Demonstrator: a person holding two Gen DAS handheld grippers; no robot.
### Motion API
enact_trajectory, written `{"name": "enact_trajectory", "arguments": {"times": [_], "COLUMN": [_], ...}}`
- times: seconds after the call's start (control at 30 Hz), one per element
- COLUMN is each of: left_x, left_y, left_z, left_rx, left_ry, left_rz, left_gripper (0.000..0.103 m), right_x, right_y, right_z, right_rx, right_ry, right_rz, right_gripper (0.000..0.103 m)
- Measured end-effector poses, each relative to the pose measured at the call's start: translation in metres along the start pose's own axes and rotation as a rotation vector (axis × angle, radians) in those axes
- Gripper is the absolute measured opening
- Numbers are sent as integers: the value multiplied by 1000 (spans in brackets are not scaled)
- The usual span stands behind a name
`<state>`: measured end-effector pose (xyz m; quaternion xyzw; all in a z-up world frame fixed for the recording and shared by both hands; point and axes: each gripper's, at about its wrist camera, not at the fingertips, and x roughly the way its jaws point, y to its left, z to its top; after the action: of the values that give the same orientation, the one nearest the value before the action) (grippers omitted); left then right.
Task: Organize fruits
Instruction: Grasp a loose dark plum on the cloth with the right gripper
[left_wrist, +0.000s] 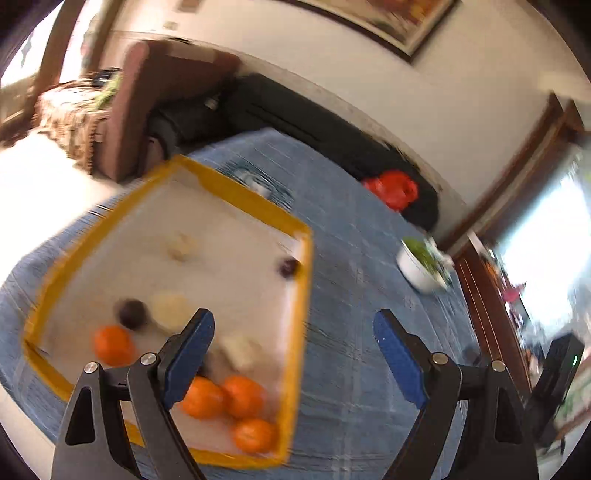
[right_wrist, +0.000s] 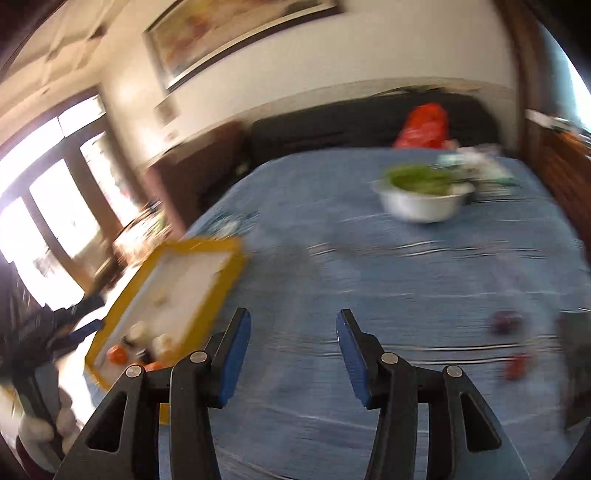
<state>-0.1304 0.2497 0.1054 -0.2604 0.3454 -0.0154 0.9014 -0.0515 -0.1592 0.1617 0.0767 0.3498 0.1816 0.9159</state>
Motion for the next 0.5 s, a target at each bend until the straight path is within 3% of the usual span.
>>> {"name": "enact_trajectory", "arguments": {"times": [0.1,0.23,0.37,0.5], "left_x": [10,39,66,71], "left_y": [-28,-58,-72,-76], "left_z": [-11,-38,-64,-74], "left_rx": [30,120,164,183], "left_ry": [42,131,219,238], "left_rz": [-82,-78,-77,-74], "left_gripper": [87,87,87,87], "right_x": [-32,-43,-26,2], "right_y": [-53,-113,-139,-149], "right_z": [8,8,1,-5], "right_rx": [45,134,176,179], "right_ry": [-51,-42,3,53], "right_rz": [-134,-240,-261,-262], "right_gripper": [54,54,54,54]}}
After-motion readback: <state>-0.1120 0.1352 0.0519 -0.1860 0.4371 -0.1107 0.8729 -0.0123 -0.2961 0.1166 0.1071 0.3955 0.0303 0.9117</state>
